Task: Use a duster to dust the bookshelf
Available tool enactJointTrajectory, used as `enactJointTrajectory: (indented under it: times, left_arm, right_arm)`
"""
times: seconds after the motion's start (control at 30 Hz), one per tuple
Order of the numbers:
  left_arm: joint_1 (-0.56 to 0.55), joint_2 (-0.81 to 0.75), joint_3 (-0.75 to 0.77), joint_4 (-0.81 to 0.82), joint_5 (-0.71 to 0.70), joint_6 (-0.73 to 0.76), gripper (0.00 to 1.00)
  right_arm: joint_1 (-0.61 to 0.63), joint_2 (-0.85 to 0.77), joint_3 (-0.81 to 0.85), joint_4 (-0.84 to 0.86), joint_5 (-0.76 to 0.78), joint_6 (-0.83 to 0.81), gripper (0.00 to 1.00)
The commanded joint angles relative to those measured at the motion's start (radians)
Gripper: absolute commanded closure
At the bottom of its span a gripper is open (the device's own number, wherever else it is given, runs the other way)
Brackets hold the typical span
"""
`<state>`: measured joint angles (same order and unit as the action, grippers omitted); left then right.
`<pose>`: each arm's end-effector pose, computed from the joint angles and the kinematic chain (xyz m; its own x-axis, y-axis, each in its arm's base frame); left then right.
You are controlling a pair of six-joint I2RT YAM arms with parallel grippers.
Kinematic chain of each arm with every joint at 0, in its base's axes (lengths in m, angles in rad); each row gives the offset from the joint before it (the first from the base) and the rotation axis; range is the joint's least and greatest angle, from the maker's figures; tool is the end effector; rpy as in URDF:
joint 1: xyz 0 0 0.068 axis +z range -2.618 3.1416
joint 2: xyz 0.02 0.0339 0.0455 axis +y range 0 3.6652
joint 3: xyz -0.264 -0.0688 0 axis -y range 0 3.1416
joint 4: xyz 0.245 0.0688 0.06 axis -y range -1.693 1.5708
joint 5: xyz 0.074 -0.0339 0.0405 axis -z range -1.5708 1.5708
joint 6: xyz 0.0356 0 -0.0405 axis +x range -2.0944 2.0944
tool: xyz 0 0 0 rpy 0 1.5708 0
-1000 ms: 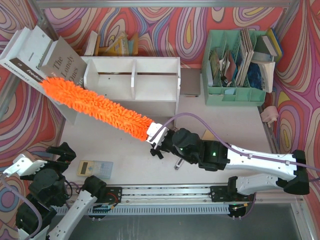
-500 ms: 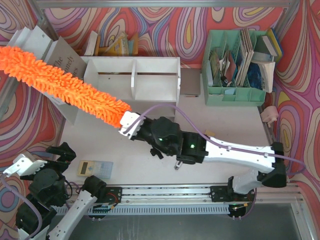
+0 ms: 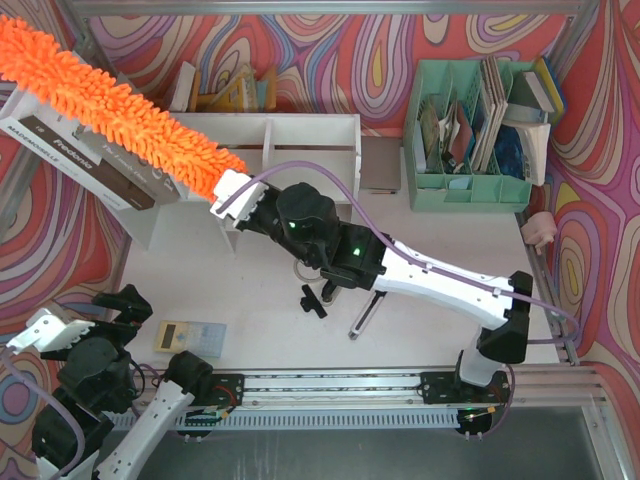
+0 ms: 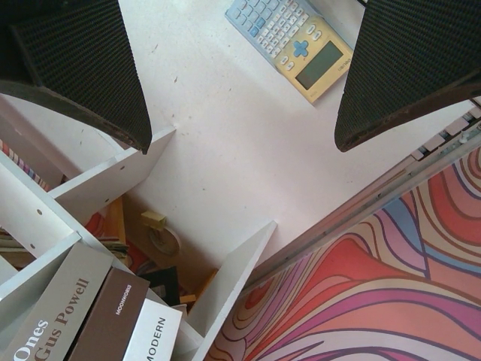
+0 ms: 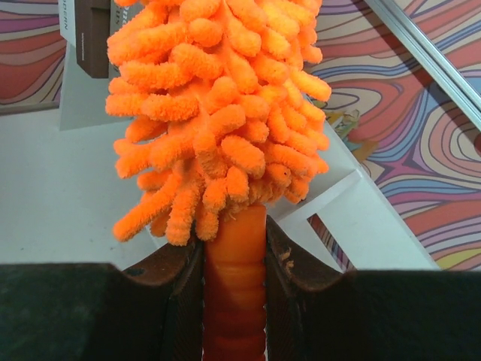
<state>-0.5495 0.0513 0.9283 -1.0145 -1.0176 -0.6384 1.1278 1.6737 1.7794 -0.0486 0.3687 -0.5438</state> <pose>-0.0194 0.0474 0.3411 0.1709 -0.4718 -0.8650 -0.4265 0.7560 -0.4966 0.1794 0.3482 0.4677 0.3772 -0.3310 -0.8650 -0.5765 0.6470 -0.4989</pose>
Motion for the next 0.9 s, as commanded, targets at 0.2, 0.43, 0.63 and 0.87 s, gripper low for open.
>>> enactJointTrajectory:
  times: [0.2, 0.43, 0.63, 0.87]
  left_arm:
    - [0.003, -0.025, -0.017, 0.023, 0.009, 0.029, 0.02]
    - [0.002, -0.023, -0.016, 0.022, 0.007, 0.028, 0.02]
    - [0.003, -0.022, -0.016, 0.021, 0.007, 0.029, 0.02]
    - [0.003, -0.020, -0.016, 0.021, 0.007, 0.028, 0.02]
  right_arm:
    - [-0.039, 0.077, 0.079, -0.010, -0.078, 0.011, 1.00]
    - [-0.116, 0.091, 0.078, -0.014, -0.091, 0.033, 1.00]
    - [-0.188, 0.134, 0.069, 0.004, -0.099, 0.045, 1.00]
    - [-0.262, 0.165, 0.151, -0.050, -0.079, 0.100, 1.00]
